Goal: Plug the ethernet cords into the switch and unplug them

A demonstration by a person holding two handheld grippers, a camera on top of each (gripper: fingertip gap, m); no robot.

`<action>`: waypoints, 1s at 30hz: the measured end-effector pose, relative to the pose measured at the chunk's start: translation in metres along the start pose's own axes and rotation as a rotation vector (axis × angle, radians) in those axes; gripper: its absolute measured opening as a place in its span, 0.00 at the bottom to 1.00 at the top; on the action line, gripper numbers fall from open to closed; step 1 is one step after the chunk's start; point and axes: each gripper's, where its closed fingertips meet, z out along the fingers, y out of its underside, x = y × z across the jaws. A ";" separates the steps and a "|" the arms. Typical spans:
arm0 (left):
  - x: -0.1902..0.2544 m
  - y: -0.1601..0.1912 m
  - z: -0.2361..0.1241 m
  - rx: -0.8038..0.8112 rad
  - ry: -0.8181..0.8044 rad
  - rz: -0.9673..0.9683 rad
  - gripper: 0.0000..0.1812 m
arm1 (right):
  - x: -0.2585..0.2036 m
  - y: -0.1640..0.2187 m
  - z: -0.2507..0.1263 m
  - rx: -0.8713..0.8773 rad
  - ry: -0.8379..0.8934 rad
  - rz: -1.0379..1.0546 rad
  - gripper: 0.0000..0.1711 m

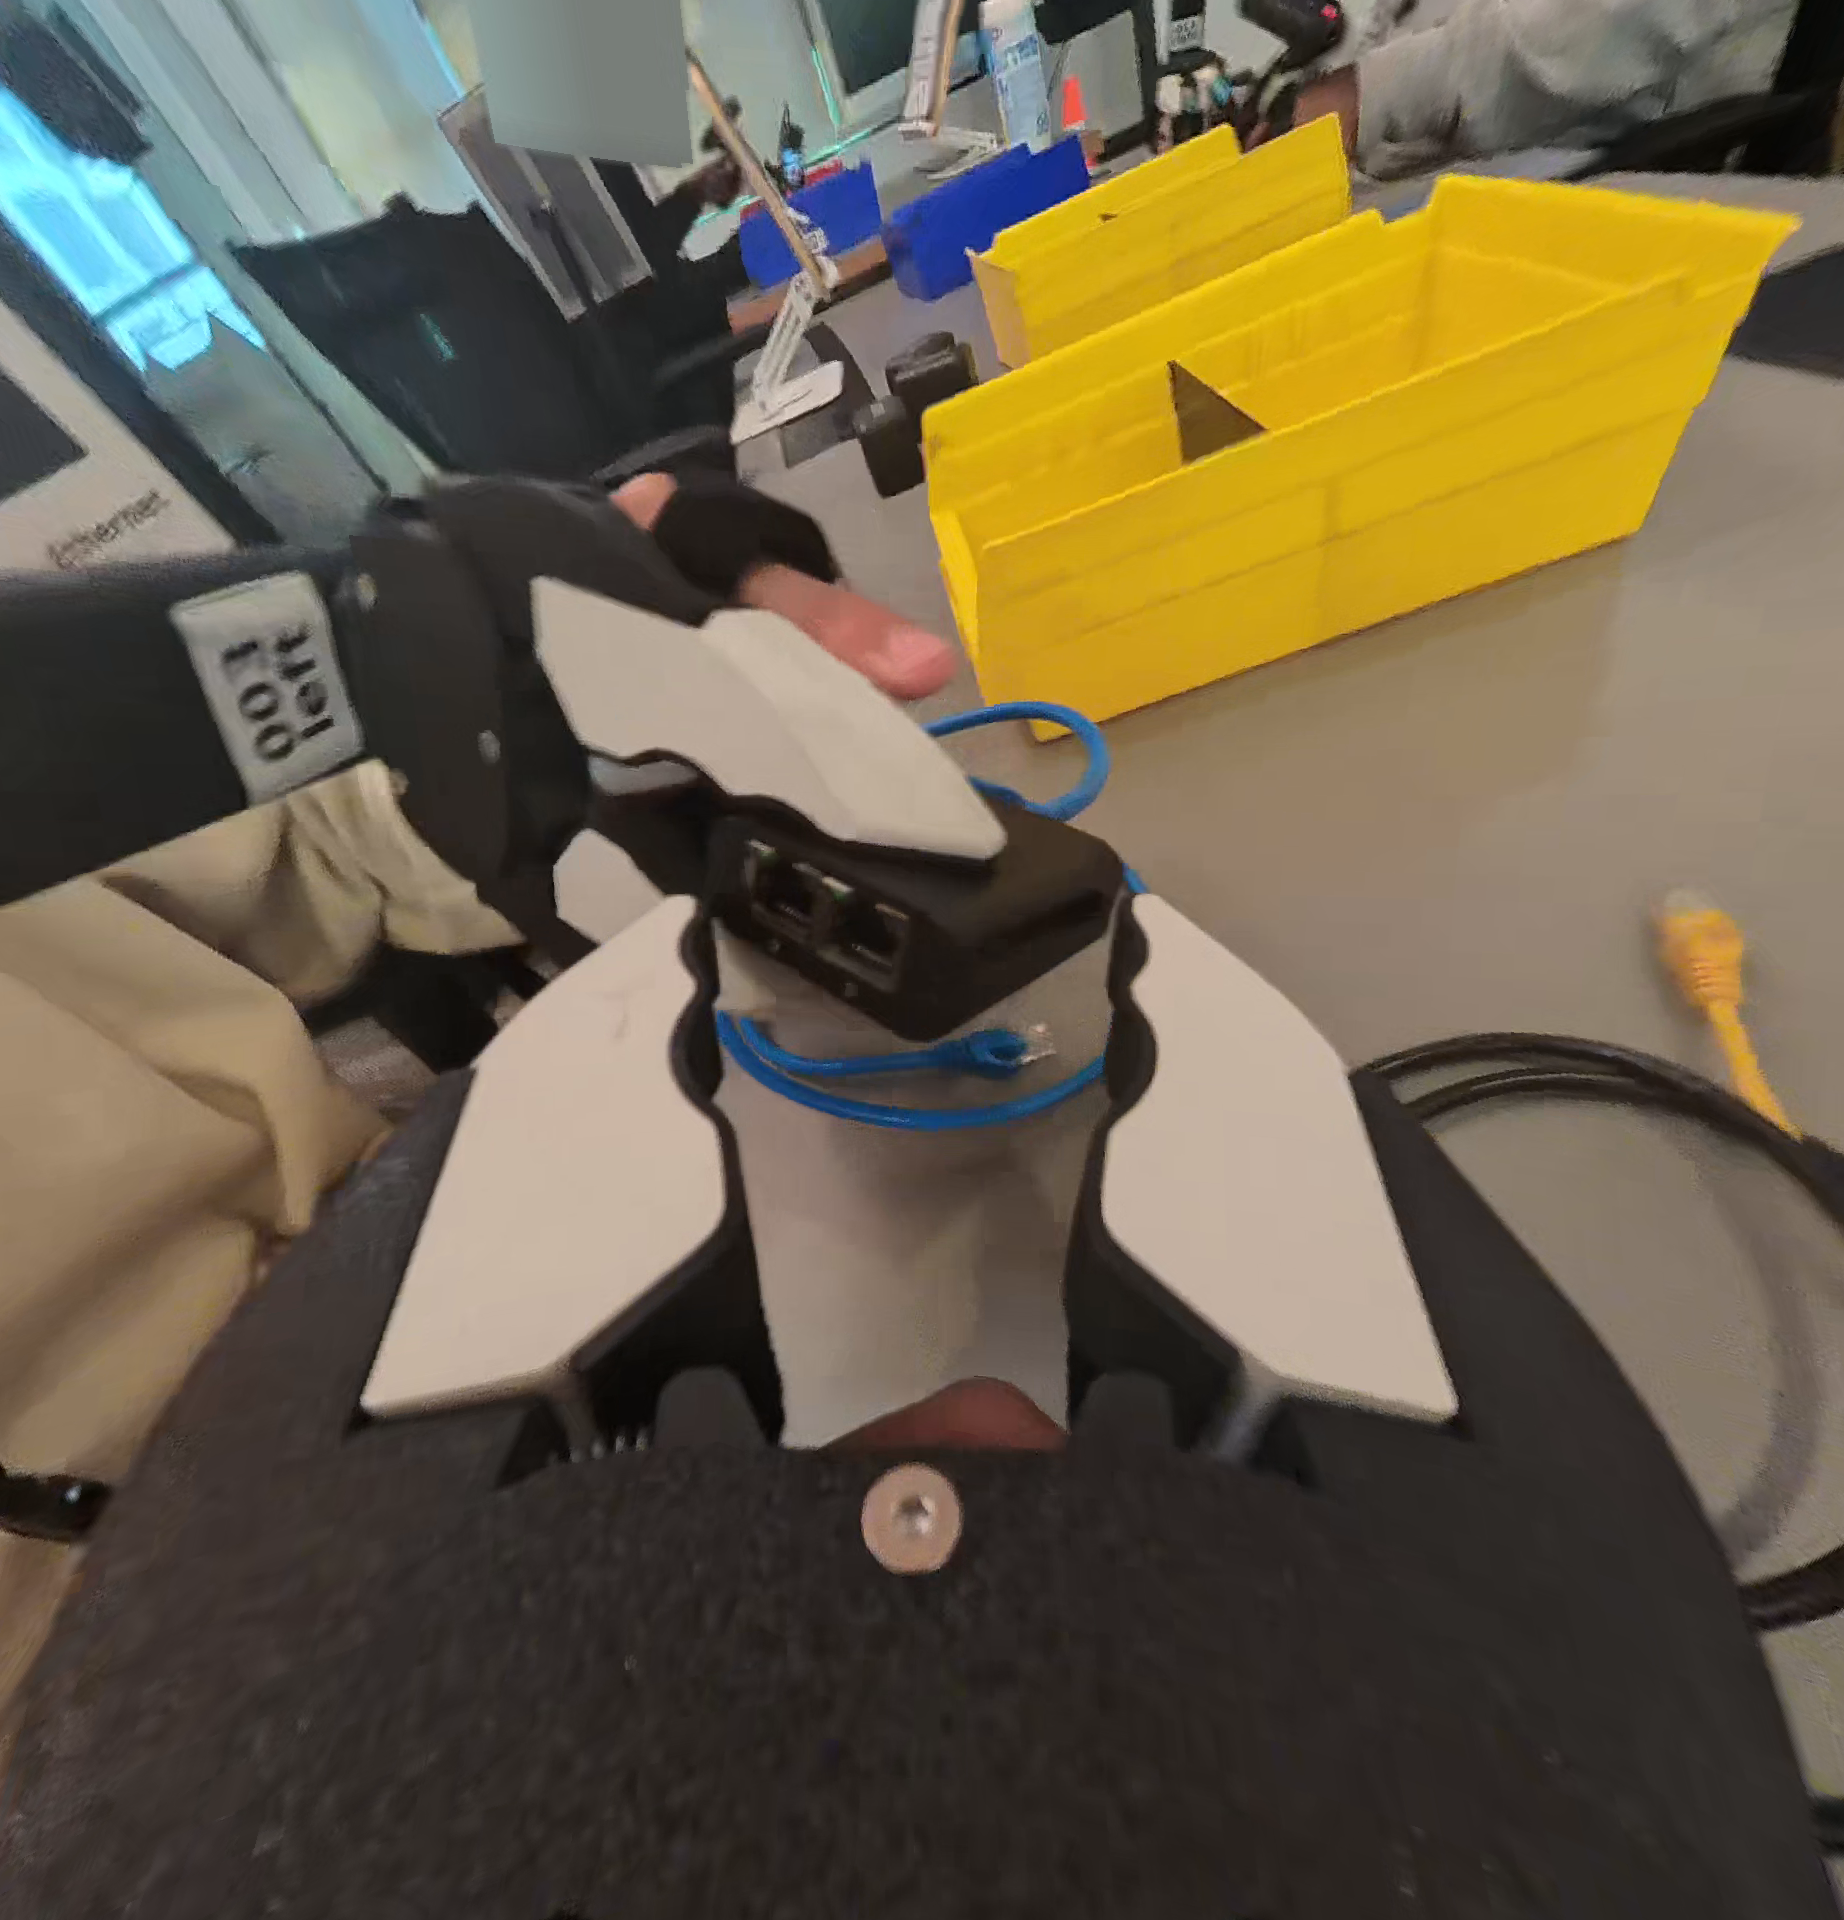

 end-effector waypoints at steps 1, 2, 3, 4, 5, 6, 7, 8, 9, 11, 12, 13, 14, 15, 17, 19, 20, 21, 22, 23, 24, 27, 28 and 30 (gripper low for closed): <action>0.000 0.000 0.001 -0.006 -0.002 0.004 0.13 | 0.003 0.001 0.001 -0.001 0.006 0.026 0.46; 0.000 0.002 0.002 -0.022 -0.010 0.012 0.13 | 0.007 0.003 0.002 0.000 0.013 0.057 0.48; -0.002 0.003 0.002 -0.028 -0.023 0.016 0.13 | 0.007 0.003 0.003 0.005 0.004 0.090 0.48; -0.002 0.003 0.003 -0.025 -0.020 0.005 0.13 | 0.003 0.003 0.003 0.010 -0.038 0.104 0.42; -0.001 0.003 0.003 -0.020 -0.012 -0.008 0.13 | 0.002 0.004 0.004 0.013 -0.047 0.109 0.42; -0.001 0.003 0.003 -0.019 -0.014 -0.011 0.13 | 0.002 0.004 0.004 0.010 -0.052 0.102 0.42; -0.001 0.003 0.004 -0.021 -0.025 -0.011 0.13 | 0.002 0.004 0.003 0.013 -0.053 0.098 0.42; -0.001 0.002 0.003 -0.015 -0.027 -0.006 0.13 | 0.001 0.004 0.003 0.016 -0.058 0.092 0.42; 0.001 -0.001 0.002 0.006 -0.018 -0.002 0.13 | -0.002 0.005 0.002 0.012 -0.085 0.096 0.42; 0.003 -0.006 -0.001 0.036 0.013 -0.034 0.13 | -0.008 0.006 0.000 0.024 -0.149 0.130 0.42; 0.005 -0.006 -0.001 0.039 0.033 -0.048 0.13 | -0.010 0.006 0.000 0.028 -0.176 0.152 0.41; 0.006 -0.006 -0.001 0.039 0.045 -0.047 0.13 | -0.012 0.007 0.000 0.029 -0.195 0.168 0.41; 0.007 -0.005 -0.001 0.035 0.046 -0.035 0.13 | -0.014 0.008 0.001 0.030 -0.209 0.174 0.41; 0.008 -0.002 0.001 0.012 0.040 -0.012 0.14 | -0.015 0.009 0.002 0.026 -0.211 0.176 0.41; 0.010 0.007 0.005 -0.044 0.024 0.035 0.14 | -0.012 0.012 0.006 0.002 -0.168 0.151 0.41; 0.009 0.007 0.004 -0.030 0.024 0.020 0.14 | -0.011 0.011 0.007 0.007 -0.164 0.150 0.41; 0.007 0.007 0.005 -0.034 0.026 0.006 0.14 | -0.011 0.009 0.006 0.017 -0.162 0.156 0.41; 0.006 0.009 0.006 -0.051 0.024 0.011 0.14 | -0.008 0.008 0.007 0.023 -0.148 0.153 0.41; 0.005 0.011 0.006 -0.056 0.016 0.024 0.14 | -0.007 0.007 0.007 0.026 -0.139 0.141 0.40; 0.004 0.011 0.006 -0.046 0.008 0.028 0.14 | -0.007 0.007 0.007 0.025 -0.143 0.136 0.40; 0.005 0.011 0.006 -0.040 0.007 0.020 0.14 | -0.007 0.008 0.008 0.021 -0.154 0.146 0.40; 0.011 0.004 0.002 0.006 0.032 0.026 0.14 | -0.014 0.012 0.006 0.011 -0.234 0.176 0.40; 0.011 0.002 0.001 0.014 0.032 0.028 0.14 | -0.016 0.012 0.005 0.015 -0.258 0.190 0.39; 0.011 0.000 0.000 0.018 0.031 0.033 0.15 | -0.017 0.012 0.005 0.015 -0.274 0.196 0.39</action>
